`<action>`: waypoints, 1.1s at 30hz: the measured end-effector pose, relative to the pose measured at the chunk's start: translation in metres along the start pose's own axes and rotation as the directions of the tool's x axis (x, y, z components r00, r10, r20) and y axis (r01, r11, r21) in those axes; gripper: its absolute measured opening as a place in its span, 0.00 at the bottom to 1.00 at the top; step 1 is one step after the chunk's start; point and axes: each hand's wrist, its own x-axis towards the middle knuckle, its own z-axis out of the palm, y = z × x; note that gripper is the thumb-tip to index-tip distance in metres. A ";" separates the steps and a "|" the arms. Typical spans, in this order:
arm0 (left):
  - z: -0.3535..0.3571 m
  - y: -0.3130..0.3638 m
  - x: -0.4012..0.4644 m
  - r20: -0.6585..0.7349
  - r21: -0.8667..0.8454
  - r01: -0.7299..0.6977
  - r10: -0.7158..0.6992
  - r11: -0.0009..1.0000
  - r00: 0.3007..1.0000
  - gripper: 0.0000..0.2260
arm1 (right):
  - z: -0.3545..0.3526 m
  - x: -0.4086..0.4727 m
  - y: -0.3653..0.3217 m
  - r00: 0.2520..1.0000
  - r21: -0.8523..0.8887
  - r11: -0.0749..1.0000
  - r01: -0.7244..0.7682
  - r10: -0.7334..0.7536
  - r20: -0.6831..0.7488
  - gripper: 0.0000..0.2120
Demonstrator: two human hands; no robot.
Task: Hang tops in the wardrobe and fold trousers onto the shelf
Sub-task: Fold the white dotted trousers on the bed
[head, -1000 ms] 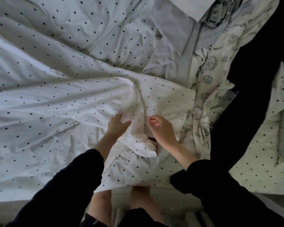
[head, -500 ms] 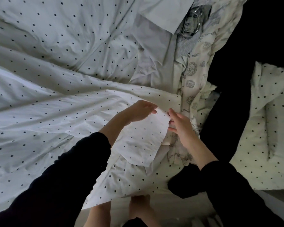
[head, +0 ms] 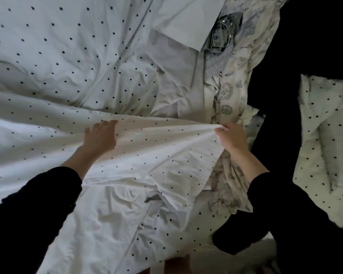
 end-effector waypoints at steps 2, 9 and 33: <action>0.001 -0.010 0.004 0.030 0.075 -0.004 0.002 0.997 1.000 0.29 | 0.003 0.013 0.003 0.998 -0.051 0.997 -0.055 0.055 0.012 0.18; 0.001 -0.048 0.019 0.123 0.219 -0.051 0.025 0.974 0.992 0.23 | 0.031 0.029 -0.001 0.969 0.035 0.968 -0.248 0.249 -0.005 0.12; 0.076 0.040 -0.056 -0.447 -0.353 -0.432 0.255 0.830 0.857 0.23 | 0.057 -0.059 0.026 0.991 0.110 0.989 -0.101 0.110 -0.077 0.16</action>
